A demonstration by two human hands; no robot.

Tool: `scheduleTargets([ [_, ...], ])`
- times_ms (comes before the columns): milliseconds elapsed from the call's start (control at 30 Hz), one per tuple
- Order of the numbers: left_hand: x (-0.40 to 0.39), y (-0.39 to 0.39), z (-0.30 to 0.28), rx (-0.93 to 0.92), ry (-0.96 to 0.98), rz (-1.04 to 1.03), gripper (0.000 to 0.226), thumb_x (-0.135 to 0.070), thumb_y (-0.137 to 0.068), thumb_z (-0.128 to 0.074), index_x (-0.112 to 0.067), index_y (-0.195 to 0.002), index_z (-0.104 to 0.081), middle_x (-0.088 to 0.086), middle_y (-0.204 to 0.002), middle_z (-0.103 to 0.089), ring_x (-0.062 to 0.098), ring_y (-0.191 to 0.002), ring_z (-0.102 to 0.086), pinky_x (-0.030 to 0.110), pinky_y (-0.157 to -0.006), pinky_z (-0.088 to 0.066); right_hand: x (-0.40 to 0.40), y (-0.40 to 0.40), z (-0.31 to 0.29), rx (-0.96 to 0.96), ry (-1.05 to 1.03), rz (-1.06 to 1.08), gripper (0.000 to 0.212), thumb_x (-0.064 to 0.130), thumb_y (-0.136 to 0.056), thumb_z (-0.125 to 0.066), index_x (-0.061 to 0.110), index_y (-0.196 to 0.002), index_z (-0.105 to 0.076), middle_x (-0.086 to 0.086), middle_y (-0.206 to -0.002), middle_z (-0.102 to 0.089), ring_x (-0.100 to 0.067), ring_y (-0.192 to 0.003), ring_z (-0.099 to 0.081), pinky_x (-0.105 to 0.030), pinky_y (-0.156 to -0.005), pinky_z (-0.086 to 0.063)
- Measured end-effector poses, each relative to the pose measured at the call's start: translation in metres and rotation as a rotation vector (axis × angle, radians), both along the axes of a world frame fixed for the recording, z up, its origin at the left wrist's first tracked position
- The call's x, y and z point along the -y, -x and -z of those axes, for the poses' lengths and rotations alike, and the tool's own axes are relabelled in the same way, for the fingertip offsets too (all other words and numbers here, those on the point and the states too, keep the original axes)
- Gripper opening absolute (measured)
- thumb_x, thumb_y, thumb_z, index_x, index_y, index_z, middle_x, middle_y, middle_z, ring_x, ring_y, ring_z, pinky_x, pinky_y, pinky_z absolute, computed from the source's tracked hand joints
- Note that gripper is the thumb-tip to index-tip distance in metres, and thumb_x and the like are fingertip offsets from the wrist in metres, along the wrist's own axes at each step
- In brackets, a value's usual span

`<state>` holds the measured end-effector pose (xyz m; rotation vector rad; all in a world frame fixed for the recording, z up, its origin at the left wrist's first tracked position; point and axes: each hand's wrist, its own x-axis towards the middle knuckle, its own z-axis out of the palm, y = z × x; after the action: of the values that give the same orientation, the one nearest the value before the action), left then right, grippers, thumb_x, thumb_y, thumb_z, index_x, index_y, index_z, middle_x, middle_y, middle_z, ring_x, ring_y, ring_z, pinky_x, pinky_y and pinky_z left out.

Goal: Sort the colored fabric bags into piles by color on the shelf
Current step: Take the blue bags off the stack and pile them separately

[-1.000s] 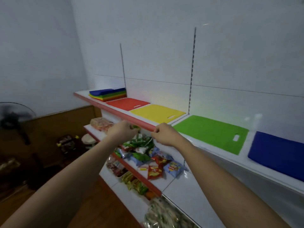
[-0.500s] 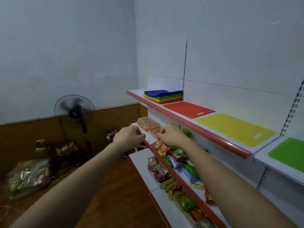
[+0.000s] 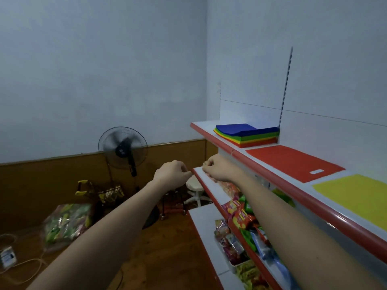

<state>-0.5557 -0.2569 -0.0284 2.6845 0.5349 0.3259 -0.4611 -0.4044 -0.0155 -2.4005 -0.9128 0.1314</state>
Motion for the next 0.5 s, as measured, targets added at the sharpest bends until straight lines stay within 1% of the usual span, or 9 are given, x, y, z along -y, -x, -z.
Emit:
scheduleTargets([
  [67, -0.016, -0.021, -0.002, -0.008, -0.019, -0.016, 0.031, -0.046, -0.093, -0.054, -0.02, -0.105, -0.065, -0.006, -0.09, -0.066, 0.011, -0.081, -0.064, 0.028, -0.065, -0.055, -0.014, -0.019, -0.003, 0.016, 0.015, -0.015, 0.027, 0.032, -0.097, -0.054, 0.014, -0.079, -0.063, -0.005, -0.085, -0.066, -0.018, -0.077, -0.065, -0.037, -0.079, -0.057],
  [100, -0.024, -0.032, -0.002, -0.002, -0.028, -0.025, 0.031, -0.046, -0.093, -0.054, -0.021, -0.105, -0.065, -0.006, -0.091, -0.066, 0.011, -0.082, -0.064, 0.028, -0.066, -0.055, -0.022, -0.029, -0.003, 0.031, 0.026, -0.023, 0.025, 0.032, -0.096, -0.054, 0.014, -0.083, -0.064, -0.004, -0.084, -0.066, -0.018, -0.079, -0.065, -0.038, -0.081, -0.058],
  [167, -0.039, -0.051, -0.002, 0.011, -0.031, -0.041, 0.031, -0.046, -0.093, -0.054, -0.021, -0.107, -0.064, -0.006, -0.095, -0.067, 0.011, -0.084, -0.064, 0.03, -0.07, -0.057, -0.039, -0.048, -0.002, 0.05, 0.034, -0.038, 0.023, 0.033, -0.096, -0.054, 0.015, -0.086, -0.064, -0.003, -0.085, -0.065, -0.016, -0.082, -0.064, -0.038, -0.081, -0.057],
  [233, -0.054, -0.067, 0.0, -0.002, -0.027, -0.053, 0.031, -0.047, -0.093, -0.054, -0.021, -0.108, -0.065, -0.006, -0.094, -0.066, 0.01, -0.083, -0.063, 0.032, -0.073, -0.058, -0.057, -0.066, 0.0, 0.05, 0.045, -0.061, 0.022, 0.033, -0.096, -0.054, 0.016, -0.087, -0.065, -0.001, -0.086, -0.065, -0.016, -0.083, -0.064, -0.039, -0.082, -0.057],
  [333, -0.084, -0.092, 0.003, -0.009, -0.03, -0.07, 0.032, -0.047, -0.092, -0.054, -0.022, -0.107, -0.066, -0.006, -0.092, -0.067, 0.01, -0.082, -0.063, 0.031, -0.071, -0.058, -0.085, -0.092, 0.004, 0.045, 0.074, -0.073, 0.023, 0.033, -0.096, -0.054, 0.015, -0.087, -0.066, -0.002, -0.086, -0.066, -0.017, -0.082, -0.064, -0.04, -0.082, -0.058],
  [433, -0.117, -0.116, 0.006, -0.001, -0.029, -0.08, 0.031, -0.045, -0.094, -0.054, -0.021, -0.108, -0.065, -0.006, -0.094, -0.066, 0.01, -0.083, -0.062, 0.026, -0.066, -0.054, -0.115, -0.118, 0.007, 0.045, 0.082, -0.069, 0.023, 0.03, -0.096, -0.054, 0.013, -0.085, -0.066, -0.004, -0.085, -0.066, -0.017, -0.081, -0.064, -0.038, -0.08, -0.057],
  [500, -0.14, -0.132, 0.01, 0.003, -0.027, -0.071, 0.031, -0.045, -0.094, -0.054, -0.021, -0.109, -0.065, -0.006, -0.094, -0.065, 0.01, -0.084, -0.062, 0.026, -0.067, -0.053, -0.137, -0.137, 0.013, 0.043, 0.083, -0.065, 0.022, 0.029, -0.095, -0.054, 0.013, -0.083, -0.065, -0.004, -0.085, -0.065, -0.017, -0.081, -0.064, -0.038, -0.079, -0.057],
])
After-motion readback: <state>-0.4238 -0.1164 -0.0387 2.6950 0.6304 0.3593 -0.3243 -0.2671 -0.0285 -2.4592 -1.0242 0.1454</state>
